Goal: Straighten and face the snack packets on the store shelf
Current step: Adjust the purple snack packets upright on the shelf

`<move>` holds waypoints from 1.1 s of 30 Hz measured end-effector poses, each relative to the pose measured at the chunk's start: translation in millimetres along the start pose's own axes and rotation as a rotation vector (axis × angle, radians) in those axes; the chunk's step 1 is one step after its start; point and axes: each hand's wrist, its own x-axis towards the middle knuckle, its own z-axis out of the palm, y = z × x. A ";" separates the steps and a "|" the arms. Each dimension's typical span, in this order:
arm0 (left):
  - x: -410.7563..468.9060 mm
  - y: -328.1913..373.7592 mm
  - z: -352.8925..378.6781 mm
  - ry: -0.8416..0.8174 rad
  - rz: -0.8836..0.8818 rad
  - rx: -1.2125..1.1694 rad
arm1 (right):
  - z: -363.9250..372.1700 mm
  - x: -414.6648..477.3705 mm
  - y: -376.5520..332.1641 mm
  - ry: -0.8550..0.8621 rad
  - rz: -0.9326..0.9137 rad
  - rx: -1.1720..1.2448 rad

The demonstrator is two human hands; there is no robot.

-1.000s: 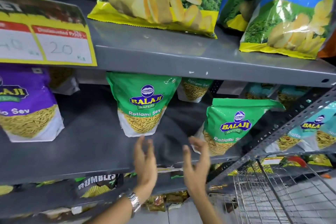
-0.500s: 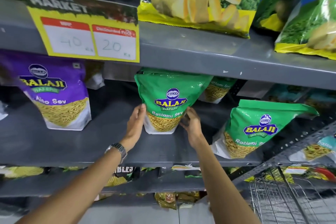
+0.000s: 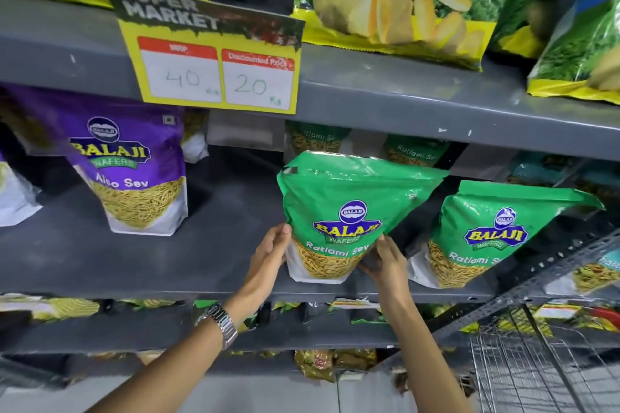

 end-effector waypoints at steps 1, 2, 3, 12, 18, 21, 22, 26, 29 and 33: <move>-1.4 -0.9 -0.2 -0.003 0.000 0.003 | -0.9 -1.9 0.4 0.014 0.011 0.003; -1.8 -1.8 -0.1 -0.002 0.000 0.005 | -1.1 -3.6 0.3 0.023 0.013 0.003; -1.5 -3.1 0.3 0.004 0.004 0.007 | -0.9 -5.1 0.1 0.024 0.010 -0.001; -12.7 5.4 2.4 0.003 0.008 -0.030 | 8.7 -19.0 -0.2 0.149 -0.086 0.027; -28.1 5.2 -51.6 0.299 0.198 -0.149 | 87.8 -102.1 51.1 0.524 -0.449 -0.056; -31.9 3.7 -116.0 0.569 0.359 -0.154 | 158.2 -124.3 77.0 0.193 -0.323 -0.060; -30.0 4.8 -139.7 0.646 0.396 -0.127 | 179.6 -118.3 76.7 0.116 -0.305 -0.058; -2.9 10.9 -228.4 0.837 0.348 0.036 | 257.9 -66.0 45.4 -0.057 -0.143 0.035; 21.6 15.4 -269.5 0.687 0.138 0.109 | 290.5 -29.6 32.5 -0.222 0.108 0.145; 39.0 17.0 -292.6 0.393 0.015 0.045 | 316.4 -20.6 34.5 -0.328 0.236 0.189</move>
